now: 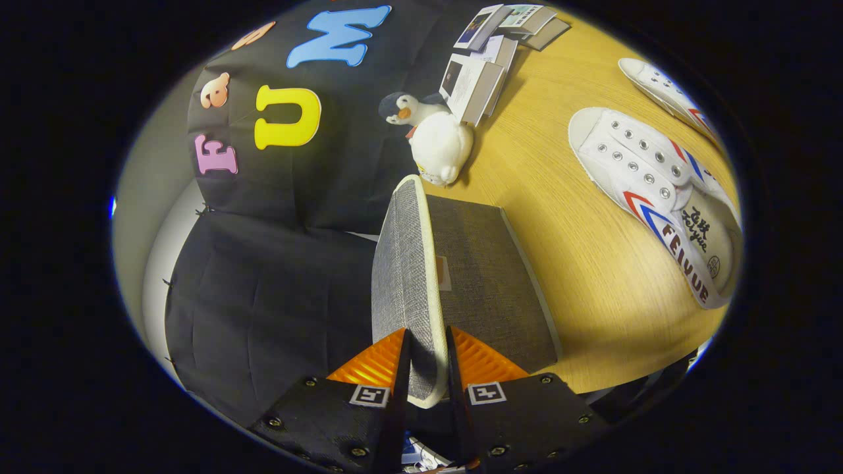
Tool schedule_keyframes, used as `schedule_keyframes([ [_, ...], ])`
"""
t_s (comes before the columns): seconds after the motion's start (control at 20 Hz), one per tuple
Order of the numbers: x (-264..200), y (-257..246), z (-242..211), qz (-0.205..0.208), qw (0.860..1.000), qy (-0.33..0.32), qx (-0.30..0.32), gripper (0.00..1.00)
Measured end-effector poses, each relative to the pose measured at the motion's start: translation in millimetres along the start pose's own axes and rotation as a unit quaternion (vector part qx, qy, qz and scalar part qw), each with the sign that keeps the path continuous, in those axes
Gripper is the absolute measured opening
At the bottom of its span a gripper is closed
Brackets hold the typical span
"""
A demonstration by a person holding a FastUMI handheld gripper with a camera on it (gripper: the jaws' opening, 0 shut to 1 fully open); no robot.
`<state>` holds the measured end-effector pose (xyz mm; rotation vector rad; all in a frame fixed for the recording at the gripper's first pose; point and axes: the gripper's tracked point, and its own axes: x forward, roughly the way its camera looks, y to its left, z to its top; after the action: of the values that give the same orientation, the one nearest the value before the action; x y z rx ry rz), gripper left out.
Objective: Open the storage box then place both shoes into the box .Put the left shoe in first, then the right shoe, with the right side of both shoes facing outward in a uniform manner.
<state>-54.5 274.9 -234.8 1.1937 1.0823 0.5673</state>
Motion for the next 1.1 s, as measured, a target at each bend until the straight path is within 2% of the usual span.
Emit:
schedule_keyframes([
  [0.05, -0.9, 13.1, 3.2, 0.017, 1.0, -0.018, 0.005, 0.29],
  [0.15, -1.3, 11.7, 4.9, 0.007, 1.0, -0.013, -0.01, 0.01],
  [0.3, -3.6, 18.3, 5.0, 0.005, 1.0, -0.007, -0.018, 0.01],
  [0.45, -7.6, 46.8, 7.3, 0.024, 0.999, -0.004, -0.028, 0.01],
  [0.8, -4.6, 119.5, 3.5, 0.048, 0.995, -0.005, -0.092, 0.01],
  [1.1, 15.4, 164.9, -15.8, 0.044, 0.987, 0.004, -0.153, 0.01],
])
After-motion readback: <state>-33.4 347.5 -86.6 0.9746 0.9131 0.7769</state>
